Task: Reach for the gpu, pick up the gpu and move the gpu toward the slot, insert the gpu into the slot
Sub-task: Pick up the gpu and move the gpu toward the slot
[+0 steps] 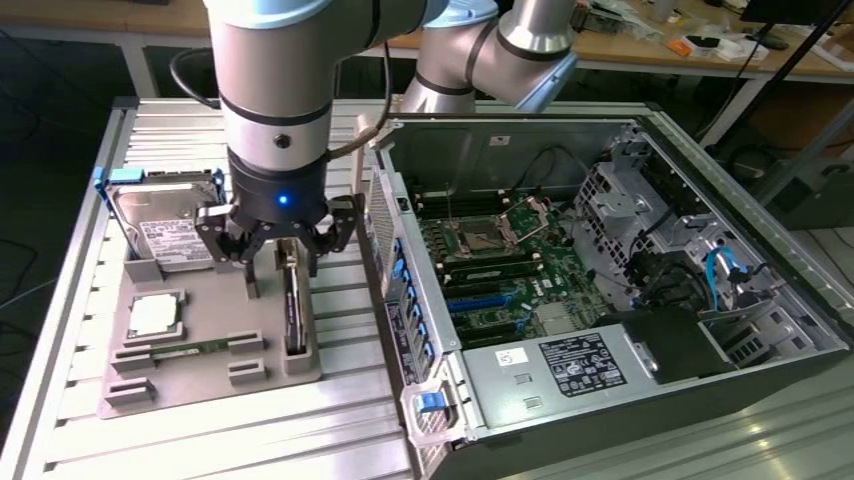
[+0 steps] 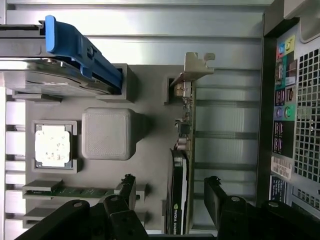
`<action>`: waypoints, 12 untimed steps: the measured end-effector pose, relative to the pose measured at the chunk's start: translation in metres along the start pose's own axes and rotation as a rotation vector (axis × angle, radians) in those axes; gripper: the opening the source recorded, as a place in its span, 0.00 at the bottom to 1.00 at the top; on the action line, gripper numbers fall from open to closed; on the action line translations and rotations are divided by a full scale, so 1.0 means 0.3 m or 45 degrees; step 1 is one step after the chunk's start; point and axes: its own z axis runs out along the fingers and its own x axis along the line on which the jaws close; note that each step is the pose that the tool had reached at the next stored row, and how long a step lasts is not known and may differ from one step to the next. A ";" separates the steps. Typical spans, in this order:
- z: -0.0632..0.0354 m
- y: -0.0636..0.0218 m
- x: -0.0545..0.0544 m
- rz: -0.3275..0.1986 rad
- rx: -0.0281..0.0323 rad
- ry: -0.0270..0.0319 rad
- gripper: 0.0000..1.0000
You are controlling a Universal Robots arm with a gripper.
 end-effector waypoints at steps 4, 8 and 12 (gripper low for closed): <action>0.024 -0.002 -0.011 -0.002 0.0001 0.0001 0.66; 0.054 -0.004 -0.020 -0.004 0.0002 0.0003 0.66; 0.071 -0.006 -0.021 -0.005 0.0004 -0.0018 0.66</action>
